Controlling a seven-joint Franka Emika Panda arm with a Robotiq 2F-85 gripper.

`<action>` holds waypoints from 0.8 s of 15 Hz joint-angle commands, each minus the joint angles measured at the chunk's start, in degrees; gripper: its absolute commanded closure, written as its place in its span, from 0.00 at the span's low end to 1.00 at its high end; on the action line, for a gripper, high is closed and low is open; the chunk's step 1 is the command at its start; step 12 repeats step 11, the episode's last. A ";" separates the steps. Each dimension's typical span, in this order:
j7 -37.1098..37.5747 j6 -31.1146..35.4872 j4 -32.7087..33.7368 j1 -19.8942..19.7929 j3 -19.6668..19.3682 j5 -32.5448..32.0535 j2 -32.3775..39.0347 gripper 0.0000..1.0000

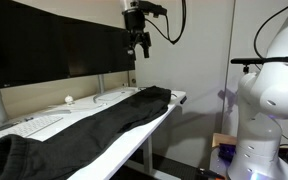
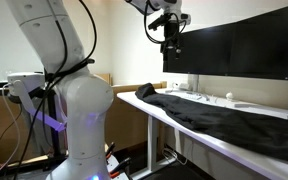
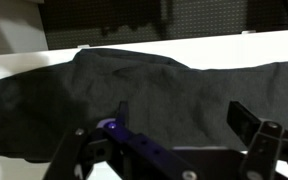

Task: Fold the black jean, then unfold it

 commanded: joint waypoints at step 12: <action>-2.45 4.57 -8.95 -4.63 -0.62 2.65 -6.07 0.00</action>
